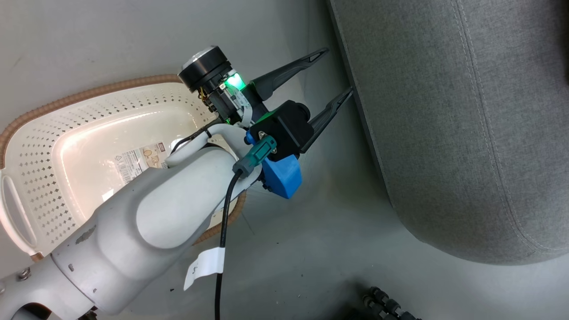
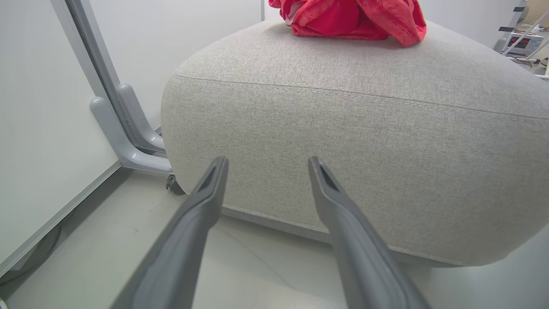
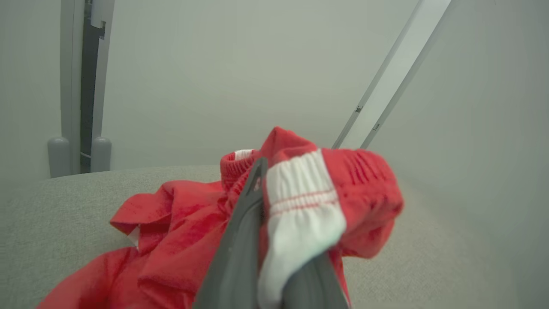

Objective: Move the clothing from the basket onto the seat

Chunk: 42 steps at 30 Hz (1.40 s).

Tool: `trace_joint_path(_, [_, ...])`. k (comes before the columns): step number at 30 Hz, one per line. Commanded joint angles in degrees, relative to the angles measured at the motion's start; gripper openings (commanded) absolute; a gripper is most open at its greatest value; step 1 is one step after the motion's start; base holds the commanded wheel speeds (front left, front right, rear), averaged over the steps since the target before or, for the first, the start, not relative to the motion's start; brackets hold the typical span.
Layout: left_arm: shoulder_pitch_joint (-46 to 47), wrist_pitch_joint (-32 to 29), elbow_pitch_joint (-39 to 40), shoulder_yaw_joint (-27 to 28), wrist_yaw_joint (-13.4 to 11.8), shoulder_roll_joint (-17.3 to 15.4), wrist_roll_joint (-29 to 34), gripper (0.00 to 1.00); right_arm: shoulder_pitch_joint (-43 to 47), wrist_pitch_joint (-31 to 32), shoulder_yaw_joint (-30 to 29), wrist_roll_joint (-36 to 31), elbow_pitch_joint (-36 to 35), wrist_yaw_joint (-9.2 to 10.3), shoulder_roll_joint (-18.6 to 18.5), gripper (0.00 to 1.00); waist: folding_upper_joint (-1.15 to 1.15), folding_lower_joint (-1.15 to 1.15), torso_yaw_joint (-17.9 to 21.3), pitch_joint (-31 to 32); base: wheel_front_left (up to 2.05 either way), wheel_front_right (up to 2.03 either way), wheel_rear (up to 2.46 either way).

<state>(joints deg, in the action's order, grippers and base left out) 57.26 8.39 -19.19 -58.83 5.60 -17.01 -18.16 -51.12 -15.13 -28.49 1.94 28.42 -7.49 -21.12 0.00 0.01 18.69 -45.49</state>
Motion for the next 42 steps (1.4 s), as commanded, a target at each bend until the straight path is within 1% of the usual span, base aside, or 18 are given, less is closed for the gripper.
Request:
trace_joint_path(1, [0.6, 0.0, 0.3, -0.1, -0.1, -0.3, -0.2, 1.00, 0.8, 0.0, -0.4, -1.4, 0.5, -0.01, 1.5, 0.00, 0.00, -0.01, 0.0, 0.1, 0.00, 0.00, 0.00])
trace_joint_path(6, [1.0, 0.2, 0.4, -0.2, -0.3, -0.4, -0.4, 1.00, -0.8, 0.0, -0.7, -4.9, 4.2, -0.01, 4.3, 0.00, 0.00, -0.01, -0.1, 0.2, 0.00, 0.00, 0.00])
trace_joint_path(9, [0.9, 0.2, 0.4, -0.3, -0.5, -0.4, -0.3, 1.00, -1.7, 0.0, -0.9, -5.9, 5.4, -0.01, 5.0, 0.00, 0.00, -0.01, 0.0, 0.4, 0.00, 0.00, 0.00])
trace_joint_path(10, [0.6, 0.4, 0.3, -0.4, -0.5, -0.5, -0.4, 1.00, -1.9, 0.0, -1.4, -6.6, 5.4, -0.01, 5.7, 0.76, 0.00, -0.01, 0.1, 0.8, 0.00, 0.00, 0.00])
trace_joint_path(11, [0.4, 0.5, 0.2, -0.4, -0.6, -0.5, -0.5, 1.00, -1.7, 0.0, -1.5, -7.0, 5.2, -0.01, 6.1, 1.00, 0.00, -0.01, 0.1, 1.1, 0.00, 0.00, 0.00])
trace_joint_path(13, [0.0, 0.9, -0.1, -0.5, -0.5, -0.4, -0.8, 1.00, -0.7, 0.0, -1.9, -7.2, 4.3, -0.01, 6.5, 1.00, 0.00, -0.01, 0.2, 2.0, 0.00, 0.00, 0.00])
trace_joint_path(17, [-0.8, 1.9, -0.7, -0.6, -1.0, 0.3, -1.2, 1.00, 2.6, 0.0, -1.2, -6.0, 3.2, -0.01, 5.9, 1.00, 0.00, -0.01, 0.1, 4.1, 0.00, 0.00, 0.00])
trace_joint_path(18, [-1.4, 2.6, -1.3, -0.7, -1.1, 0.7, -1.6, 1.00, 5.8, 0.0, -0.4, -4.5, 1.5, -0.01, 5.3, 1.00, 0.00, -0.01, 0.1, 5.8, 0.00, 0.00, 0.00])
trace_joint_path(19, [-1.4, 2.6, -1.3, -0.7, -1.1, 0.7, -1.6, 1.00, 5.8, 0.0, -0.4, -4.5, 1.5, -0.01, 5.3, 1.00, 0.00, -0.01, 0.1, 5.8, 0.00, 0.00, 0.00])
trace_joint_path(25, [-3.7, 4.9, -3.5, -0.2, -1.8, 2.4, -3.1, 1.00, 18.5, 0.0, 2.4, -0.2, -5.0, -0.01, 4.8, 1.00, 0.00, -0.01, -0.4, 11.7, 0.00, 0.00, 0.00])
trace_joint_path(30, [-6.5, 6.3, -5.1, 1.0, -2.7, 3.4, -4.6, 1.00, 25.2, 0.0, 5.6, 1.5, -9.0, -0.01, 4.3, 1.00, 0.00, -0.01, -1.2, 16.8, 0.00, 0.00, 0.00])
trace_joint_path(36, [-10.6, 6.9, -5.1, 4.6, -4.6, 4.0, -6.0, 1.00, 28.5, 0.0, 10.3, 2.0, -13.0, -0.01, 3.7, 1.00, 0.00, -0.01, -3.3, 22.5, 0.00, 0.00, 0.00])
trace_joint_path(41, [-15.3, 6.8, -1.6, 10.4, -6.5, 3.4, -5.2, 1.00, 29.6, 0.0, 15.8, 2.0, -15.7, -0.01, 4.2, 1.00, 0.00, -0.01, -5.9, 26.0, 0.00, 0.00, 0.00])
trace_joint_path(42, [-17.3, 6.9, -0.5, 12.9, -6.8, 3.3, -4.6, 1.00, 29.8, 0.0, 18.1, 1.8, -16.6, -0.01, 4.5, 1.00, 0.00, -0.01, -7.0, 27.3, 0.00, 0.00, 0.00])
